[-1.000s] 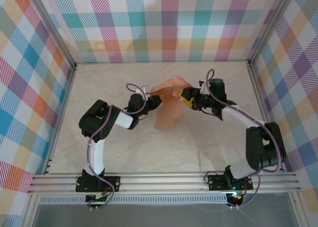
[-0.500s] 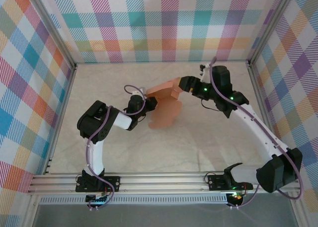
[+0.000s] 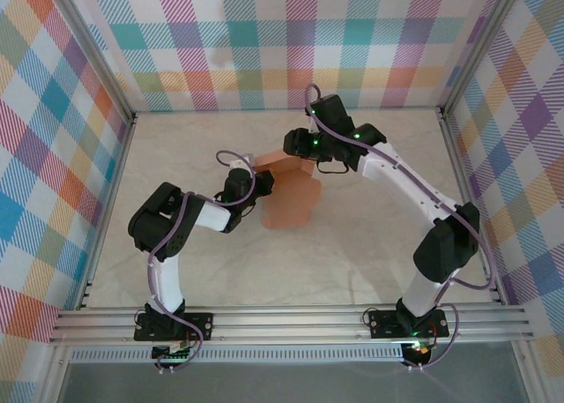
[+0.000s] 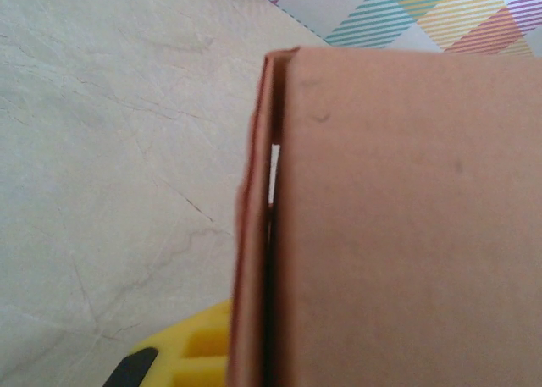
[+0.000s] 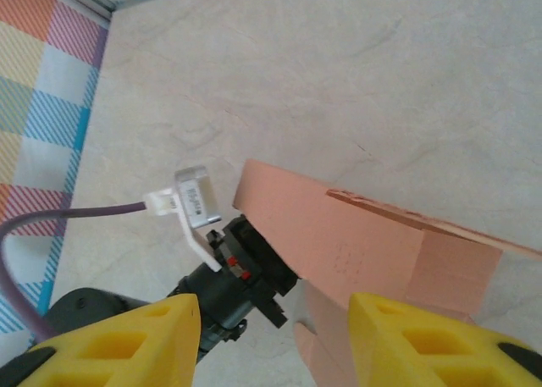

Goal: Fold the paper box

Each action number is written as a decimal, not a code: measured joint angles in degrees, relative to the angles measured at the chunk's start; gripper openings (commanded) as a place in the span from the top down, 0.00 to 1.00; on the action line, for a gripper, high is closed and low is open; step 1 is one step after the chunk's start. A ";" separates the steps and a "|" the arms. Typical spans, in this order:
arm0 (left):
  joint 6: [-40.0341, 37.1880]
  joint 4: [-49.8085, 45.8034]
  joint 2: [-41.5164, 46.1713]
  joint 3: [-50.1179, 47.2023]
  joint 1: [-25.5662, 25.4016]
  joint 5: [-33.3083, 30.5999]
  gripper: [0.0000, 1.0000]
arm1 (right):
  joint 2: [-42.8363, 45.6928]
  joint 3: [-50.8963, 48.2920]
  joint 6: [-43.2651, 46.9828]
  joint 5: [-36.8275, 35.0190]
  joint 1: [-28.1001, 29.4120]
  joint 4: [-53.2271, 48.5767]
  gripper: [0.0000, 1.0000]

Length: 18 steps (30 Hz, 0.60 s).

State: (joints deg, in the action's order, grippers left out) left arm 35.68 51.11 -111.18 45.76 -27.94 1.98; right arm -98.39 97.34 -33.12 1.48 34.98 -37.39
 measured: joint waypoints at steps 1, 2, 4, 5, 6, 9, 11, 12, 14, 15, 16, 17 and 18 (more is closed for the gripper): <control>-0.04 -0.02 0.26 -0.17 -0.04 -0.04 1.00 | -0.66 0.35 -0.02 -0.07 0.00 -0.50 0.53; -0.20 -0.07 0.46 -0.31 -0.07 -0.13 1.00 | -1.25 0.66 -0.02 -0.07 0.00 -0.92 0.53; -0.37 -0.09 0.81 -0.50 -0.09 -0.20 1.00 | -2.45 1.38 -0.09 -0.17 0.04 -1.66 0.55; -0.42 -0.13 0.90 -0.52 -0.09 -0.20 1.00 | -3.02 1.81 -0.17 -0.22 0.07 -1.92 0.57; -0.46 -0.13 0.96 -0.52 -0.09 -0.20 1.00 | -3.74 2.49 -0.24 -0.20 0.11 -2.23 0.57; -0.61 -0.15 1.03 -0.52 -0.11 -0.22 1.00 | -5.25 3.82 -0.39 -0.22 0.26 -2.62 0.61; -0.61 -0.17 1.03 -0.52 -0.15 -0.20 1.00 | -5.86 4.15 -0.48 -0.22 0.37 -2.78 0.65; -0.61 -0.17 1.03 -0.52 -0.15 -0.20 1.00 | -6.08 4.20 -0.55 -0.20 0.37 -2.82 0.66; -0.61 -0.17 1.03 -0.52 -0.15 -0.20 1.00 | -6.36 4.37 -0.63 -0.20 0.37 -3.15 0.67; -0.61 -0.17 1.03 -0.52 -0.15 -0.20 1.00 | -6.51 4.50 -0.66 -0.17 0.35 -3.23 0.68; -0.61 -0.17 1.03 -0.52 -0.15 -0.22 1.00 | -6.73 4.68 -0.66 -0.15 0.35 -3.37 0.69; -0.61 -0.17 1.03 -0.52 -0.15 -0.20 1.00 | -6.95 4.87 -0.68 -0.15 0.37 -3.45 0.71; -0.61 -0.17 1.03 -0.52 -0.15 -0.20 1.00 | -7.15 4.96 -0.68 -0.07 0.37 -3.50 0.73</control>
State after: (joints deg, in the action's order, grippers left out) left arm 35.07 50.94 -110.15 45.23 -28.10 1.78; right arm -105.54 102.30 -33.80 1.41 35.35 -40.88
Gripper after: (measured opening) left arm 0.068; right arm 0.303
